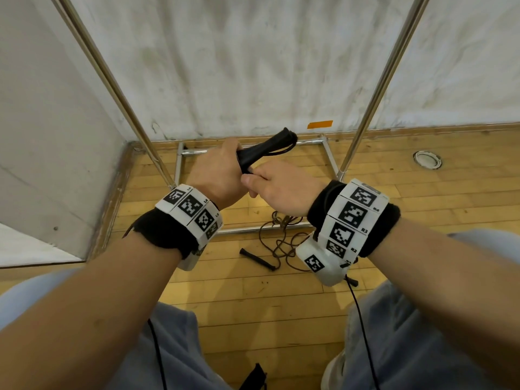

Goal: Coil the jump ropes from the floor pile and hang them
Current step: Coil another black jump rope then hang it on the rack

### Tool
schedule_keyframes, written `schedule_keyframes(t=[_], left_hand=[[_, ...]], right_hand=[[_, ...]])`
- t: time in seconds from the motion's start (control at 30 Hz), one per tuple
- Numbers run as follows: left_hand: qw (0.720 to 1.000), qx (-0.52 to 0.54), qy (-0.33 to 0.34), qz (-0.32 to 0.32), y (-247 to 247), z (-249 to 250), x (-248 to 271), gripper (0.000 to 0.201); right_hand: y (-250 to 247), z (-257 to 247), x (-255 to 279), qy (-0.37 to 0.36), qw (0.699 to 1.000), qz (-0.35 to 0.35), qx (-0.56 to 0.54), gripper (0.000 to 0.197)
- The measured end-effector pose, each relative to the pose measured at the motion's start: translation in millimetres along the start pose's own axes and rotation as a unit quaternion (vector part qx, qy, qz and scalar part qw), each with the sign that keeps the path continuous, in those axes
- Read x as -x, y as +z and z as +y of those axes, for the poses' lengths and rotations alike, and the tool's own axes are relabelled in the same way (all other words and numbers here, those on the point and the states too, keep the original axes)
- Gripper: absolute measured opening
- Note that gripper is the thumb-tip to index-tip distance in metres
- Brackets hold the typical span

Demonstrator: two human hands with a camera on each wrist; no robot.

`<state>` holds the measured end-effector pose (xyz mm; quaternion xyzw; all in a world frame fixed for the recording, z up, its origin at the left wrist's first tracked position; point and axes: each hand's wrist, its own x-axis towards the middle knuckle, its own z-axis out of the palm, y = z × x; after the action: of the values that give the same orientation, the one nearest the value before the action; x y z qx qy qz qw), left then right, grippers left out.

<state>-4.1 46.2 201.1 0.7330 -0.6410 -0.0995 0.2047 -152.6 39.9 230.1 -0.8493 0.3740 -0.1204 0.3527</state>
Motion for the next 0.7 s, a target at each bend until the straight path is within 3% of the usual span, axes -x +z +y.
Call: schedule_keyframes(t=[0.17,0.27,0.37,0.53,0.7], left_hand=[[0.996,-0.065,-0.05,0.018,-5,-13,-7,0.025],[0.989,-0.116,-0.085,0.013,-11,-27,-13,0.025],[0.982,-0.158,-0.1,-0.012,-13,-36,-14,0.032],[0.977,-0.202,-0.045,-0.046,10,-16,0,0.023],[0.978,-0.189,0.053,-0.076,23,5,14,0.016]], right_hand=[[0,8,4,0.015,0.998,-0.019,0.066,0.047],[-2,14,5,0.032,0.995,-0.024,0.09,0.034],[-7,15,6,0.001,0.995,0.018,0.098,0.019],[-11,5,1,-0.087,0.983,0.115,0.11,0.03],[-17,12,-7,-0.081,0.976,0.154,0.13,0.031]])
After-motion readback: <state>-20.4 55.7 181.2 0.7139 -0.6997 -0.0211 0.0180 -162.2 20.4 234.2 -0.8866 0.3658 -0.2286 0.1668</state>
